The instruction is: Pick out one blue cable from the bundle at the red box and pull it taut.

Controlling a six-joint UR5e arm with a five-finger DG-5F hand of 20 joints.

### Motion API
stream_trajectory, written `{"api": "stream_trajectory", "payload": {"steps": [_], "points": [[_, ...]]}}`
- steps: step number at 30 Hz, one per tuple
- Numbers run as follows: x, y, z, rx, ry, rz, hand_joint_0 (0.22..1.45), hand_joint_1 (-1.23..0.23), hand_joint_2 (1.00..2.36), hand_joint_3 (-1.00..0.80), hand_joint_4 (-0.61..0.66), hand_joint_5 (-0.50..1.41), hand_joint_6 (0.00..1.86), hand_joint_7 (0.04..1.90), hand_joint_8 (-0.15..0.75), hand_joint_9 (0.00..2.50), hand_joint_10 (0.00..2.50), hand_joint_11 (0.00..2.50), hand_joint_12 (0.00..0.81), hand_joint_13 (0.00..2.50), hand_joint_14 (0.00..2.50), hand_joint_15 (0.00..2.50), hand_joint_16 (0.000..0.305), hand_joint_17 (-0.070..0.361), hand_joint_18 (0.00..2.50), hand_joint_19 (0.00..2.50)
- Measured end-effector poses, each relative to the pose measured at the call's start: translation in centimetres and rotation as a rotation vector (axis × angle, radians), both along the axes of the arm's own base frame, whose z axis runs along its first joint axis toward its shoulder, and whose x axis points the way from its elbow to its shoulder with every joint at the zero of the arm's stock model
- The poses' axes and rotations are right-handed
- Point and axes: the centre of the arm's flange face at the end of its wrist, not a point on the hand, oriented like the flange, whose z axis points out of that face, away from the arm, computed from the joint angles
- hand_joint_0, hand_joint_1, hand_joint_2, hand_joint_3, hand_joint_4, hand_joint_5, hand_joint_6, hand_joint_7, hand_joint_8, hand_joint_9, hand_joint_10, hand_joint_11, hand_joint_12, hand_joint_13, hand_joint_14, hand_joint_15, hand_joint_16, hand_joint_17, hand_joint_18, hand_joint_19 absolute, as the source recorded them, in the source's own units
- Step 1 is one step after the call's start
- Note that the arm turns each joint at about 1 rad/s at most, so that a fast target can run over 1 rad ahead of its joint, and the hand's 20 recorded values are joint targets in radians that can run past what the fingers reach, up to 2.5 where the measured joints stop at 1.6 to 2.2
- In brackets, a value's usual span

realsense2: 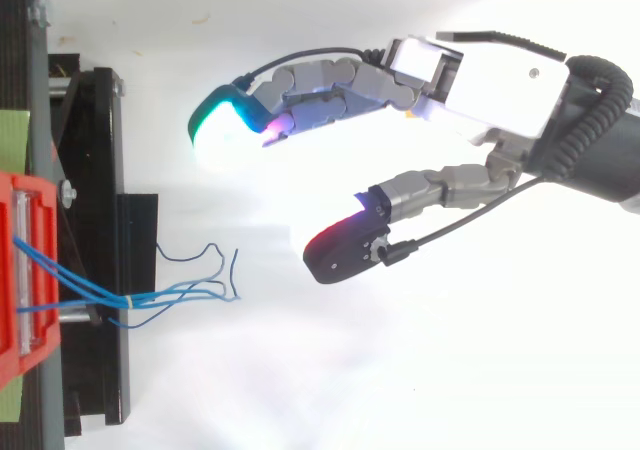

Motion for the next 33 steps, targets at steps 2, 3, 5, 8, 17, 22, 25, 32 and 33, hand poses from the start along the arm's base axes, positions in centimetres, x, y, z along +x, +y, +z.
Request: {"api": "stream_trajectory", "payload": {"steps": [2,3,5,8,17,22,25,32,33], "points": [[0.2,-0.1,0.0,0.002,-0.004,0.005,0.47,-0.66,1.0,-0.5,0.19,-0.19,0.5,0.68,0.271,0.65,0.01,0.23,0.307,0.44,0.01,0.16,0.048,0.108,0.36,0.4],[0.4,-0.1,-0.2,0.003,-0.004,0.009,0.47,-0.66,1.0,-0.5,0.19,-0.19,0.5,0.68,0.267,0.65,0.01,0.23,0.307,0.44,0.01,0.16,0.048,0.108,0.35,0.4],[0.8,-0.1,-0.7,0.007,-0.002,0.018,0.47,-0.66,1.0,-0.5,0.19,-0.18,0.5,0.69,0.27,0.65,0.01,0.24,0.307,0.45,0.01,0.17,0.048,0.108,0.36,0.42],[1.7,0.1,-1.2,0.017,-0.016,0.033,0.47,-0.66,1.0,-0.5,0.19,-0.18,0.5,0.69,0.274,0.68,0.01,0.26,0.309,0.46,0.01,0.18,0.048,0.107,0.37,0.42],[3.5,1.4,-0.3,0.014,-0.06,0.057,0.48,-0.65,1.0,-0.5,0.19,-0.17,0.5,0.7,0.275,0.7,0.01,0.28,0.307,0.49,0.01,0.2,0.047,0.105,0.41,0.45],[3.9,1.7,-1.3,0.016,-0.064,0.063,0.48,-0.65,1.0,-0.5,0.2,-0.17,0.5,0.7,0.278,0.73,0.01,0.3,0.306,0.5,0.01,0.2,0.046,0.105,0.42,0.47],[4.1,1.7,-1.6,0.023,-0.072,0.065,0.49,-0.65,1.0,-0.5,0.19,-0.17,0.5,0.71,0.276,0.73,0.01,0.31,0.305,0.51,0.01,0.21,0.046,0.105,0.43,0.47],[4.8,2.0,-2.3,0.051,-0.084,0.078,0.49,-0.64,1.0,-0.5,0.19,-0.17,0.5,0.72,0.279,0.75,0.01,0.33,0.306,0.52,0.01,0.22,0.046,0.104,0.44,0.5],[4.9,2.0,-2.3,0.053,-0.084,0.079,0.49,-0.64,1.0,-0.5,0.19,-0.17,0.5,0.72,0.279,0.75,0.01,0.33,0.306,0.52,0.01,0.22,0.046,0.104,0.45,0.5]]}}
